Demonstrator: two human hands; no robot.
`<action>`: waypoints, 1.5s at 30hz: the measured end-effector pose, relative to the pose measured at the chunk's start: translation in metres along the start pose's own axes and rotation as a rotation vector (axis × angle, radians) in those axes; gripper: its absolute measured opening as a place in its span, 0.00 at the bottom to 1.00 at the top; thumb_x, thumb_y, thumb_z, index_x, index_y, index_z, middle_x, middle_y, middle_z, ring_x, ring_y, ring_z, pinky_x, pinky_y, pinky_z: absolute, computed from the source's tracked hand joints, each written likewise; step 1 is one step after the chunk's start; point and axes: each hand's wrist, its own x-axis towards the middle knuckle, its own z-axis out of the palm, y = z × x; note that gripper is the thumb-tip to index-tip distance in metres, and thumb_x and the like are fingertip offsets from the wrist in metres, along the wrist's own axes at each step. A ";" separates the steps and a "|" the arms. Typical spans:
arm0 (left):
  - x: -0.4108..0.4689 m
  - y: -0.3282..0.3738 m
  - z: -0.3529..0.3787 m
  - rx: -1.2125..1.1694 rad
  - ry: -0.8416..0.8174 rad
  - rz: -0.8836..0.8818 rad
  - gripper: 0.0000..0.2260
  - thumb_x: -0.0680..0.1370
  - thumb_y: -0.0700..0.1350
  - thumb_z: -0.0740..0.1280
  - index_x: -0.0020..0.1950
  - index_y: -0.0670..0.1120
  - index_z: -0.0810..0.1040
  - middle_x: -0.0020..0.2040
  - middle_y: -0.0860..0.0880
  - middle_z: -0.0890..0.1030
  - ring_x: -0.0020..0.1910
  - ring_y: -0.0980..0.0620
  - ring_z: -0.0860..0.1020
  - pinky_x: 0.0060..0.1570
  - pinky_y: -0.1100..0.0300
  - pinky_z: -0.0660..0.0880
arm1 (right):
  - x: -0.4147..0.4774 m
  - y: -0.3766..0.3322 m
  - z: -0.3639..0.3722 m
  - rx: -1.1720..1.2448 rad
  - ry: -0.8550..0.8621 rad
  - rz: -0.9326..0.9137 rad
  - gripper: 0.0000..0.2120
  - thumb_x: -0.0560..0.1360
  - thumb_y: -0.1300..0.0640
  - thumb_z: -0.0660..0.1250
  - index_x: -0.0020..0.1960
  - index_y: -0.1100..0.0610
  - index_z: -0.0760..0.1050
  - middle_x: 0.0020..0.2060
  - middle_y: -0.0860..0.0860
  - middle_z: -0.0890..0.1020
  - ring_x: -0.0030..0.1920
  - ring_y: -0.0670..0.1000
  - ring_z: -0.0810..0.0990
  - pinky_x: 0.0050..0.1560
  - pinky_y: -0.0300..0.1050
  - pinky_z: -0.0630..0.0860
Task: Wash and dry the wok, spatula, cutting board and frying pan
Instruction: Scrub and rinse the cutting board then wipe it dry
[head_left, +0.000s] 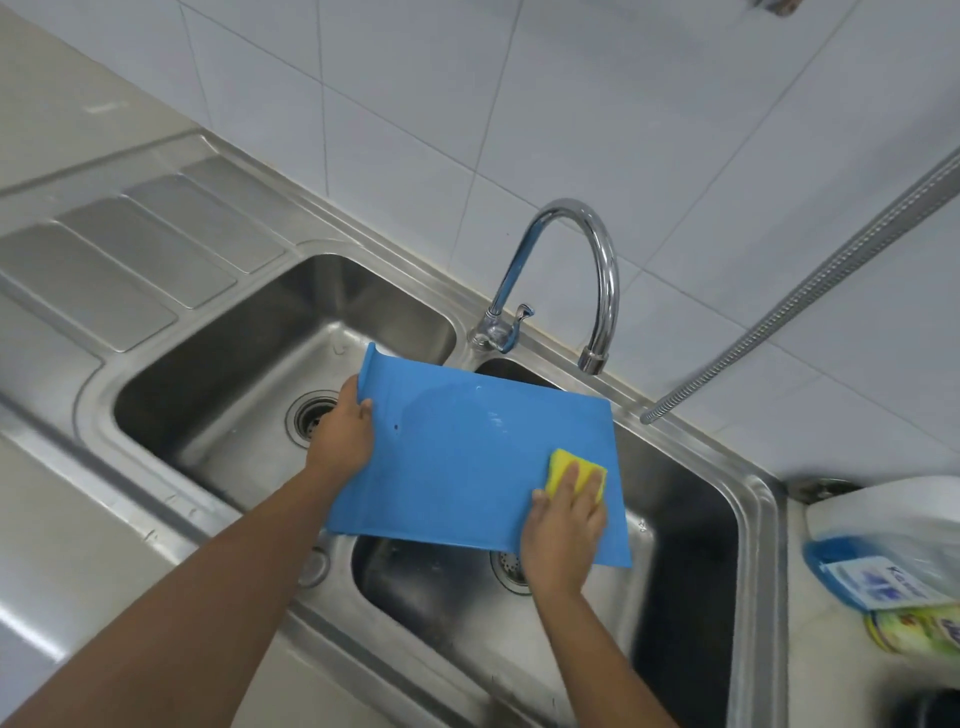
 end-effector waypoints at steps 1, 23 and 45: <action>0.001 -0.001 0.001 0.010 0.004 0.002 0.18 0.84 0.46 0.52 0.75 0.52 0.59 0.52 0.46 0.76 0.54 0.39 0.76 0.50 0.51 0.68 | -0.016 -0.020 0.001 0.004 -0.017 -0.051 0.30 0.76 0.46 0.51 0.69 0.63 0.71 0.69 0.66 0.69 0.61 0.69 0.74 0.61 0.62 0.73; -0.001 0.003 0.002 0.072 0.048 0.000 0.20 0.84 0.45 0.55 0.76 0.44 0.61 0.62 0.36 0.76 0.61 0.35 0.74 0.56 0.48 0.68 | -0.067 -0.060 -0.008 -0.031 -0.169 -0.388 0.27 0.75 0.48 0.51 0.70 0.53 0.71 0.71 0.58 0.70 0.63 0.61 0.75 0.65 0.59 0.69; -0.001 -0.004 -0.004 -0.114 -0.078 0.051 0.18 0.84 0.49 0.52 0.75 0.57 0.59 0.52 0.52 0.78 0.49 0.44 0.78 0.50 0.52 0.72 | 0.034 -0.095 0.009 -0.040 -0.218 -0.221 0.33 0.77 0.42 0.37 0.77 0.51 0.60 0.77 0.55 0.57 0.73 0.63 0.61 0.75 0.57 0.55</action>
